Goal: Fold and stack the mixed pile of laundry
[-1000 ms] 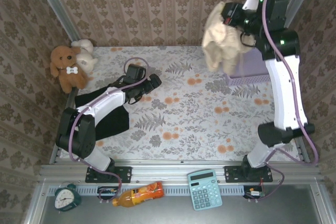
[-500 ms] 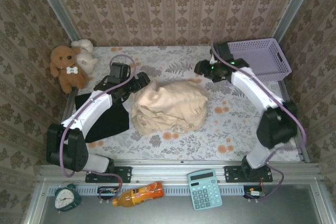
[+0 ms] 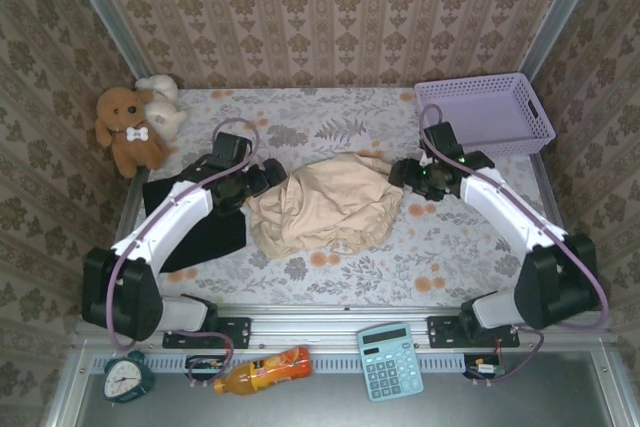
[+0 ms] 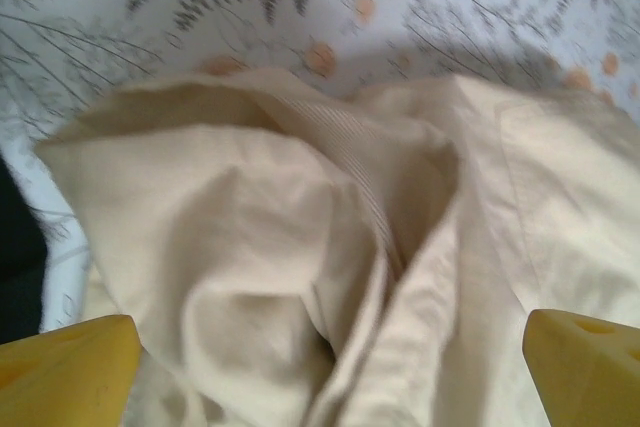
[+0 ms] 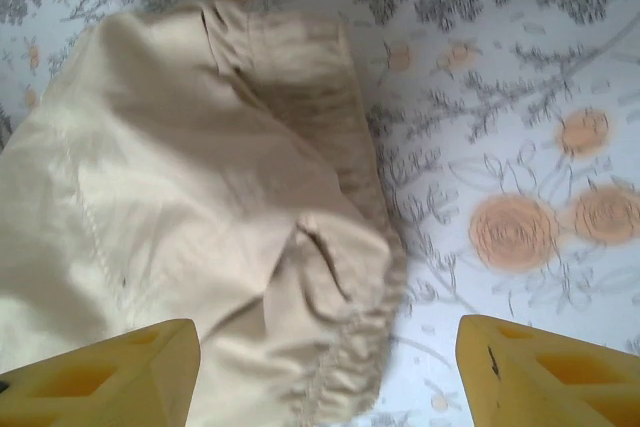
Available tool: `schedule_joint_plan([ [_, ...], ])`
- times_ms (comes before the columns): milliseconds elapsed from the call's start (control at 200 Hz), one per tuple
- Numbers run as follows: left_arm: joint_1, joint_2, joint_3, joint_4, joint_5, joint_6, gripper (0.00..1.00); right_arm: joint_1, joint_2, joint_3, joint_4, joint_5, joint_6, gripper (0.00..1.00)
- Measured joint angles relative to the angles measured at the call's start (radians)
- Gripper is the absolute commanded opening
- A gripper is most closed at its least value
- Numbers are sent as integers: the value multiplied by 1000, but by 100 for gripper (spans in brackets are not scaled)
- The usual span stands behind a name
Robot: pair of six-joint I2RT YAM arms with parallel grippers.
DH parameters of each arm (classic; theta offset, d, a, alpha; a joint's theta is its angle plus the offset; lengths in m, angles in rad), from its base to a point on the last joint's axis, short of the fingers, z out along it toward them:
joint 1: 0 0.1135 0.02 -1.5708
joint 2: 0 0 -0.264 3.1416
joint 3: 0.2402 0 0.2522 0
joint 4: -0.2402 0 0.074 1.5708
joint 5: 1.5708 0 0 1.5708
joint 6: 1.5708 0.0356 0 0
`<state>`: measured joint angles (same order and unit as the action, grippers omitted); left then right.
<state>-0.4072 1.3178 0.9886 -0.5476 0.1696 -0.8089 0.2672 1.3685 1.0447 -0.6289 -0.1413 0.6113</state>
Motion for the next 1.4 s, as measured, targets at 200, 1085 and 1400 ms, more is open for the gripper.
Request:
schedule_joint_plan([
  [200,-163,-51,-73,36,31,-44,93,0,-69,-203,90,-86,24,83],
  [1085,94,-21,380,-26,188,16,0,-9,-50,198,66,-26,-201,0],
  [1400,122,-17,724,-99,321,81,1,-9,-188,530,-166,-77,-269,0],
])
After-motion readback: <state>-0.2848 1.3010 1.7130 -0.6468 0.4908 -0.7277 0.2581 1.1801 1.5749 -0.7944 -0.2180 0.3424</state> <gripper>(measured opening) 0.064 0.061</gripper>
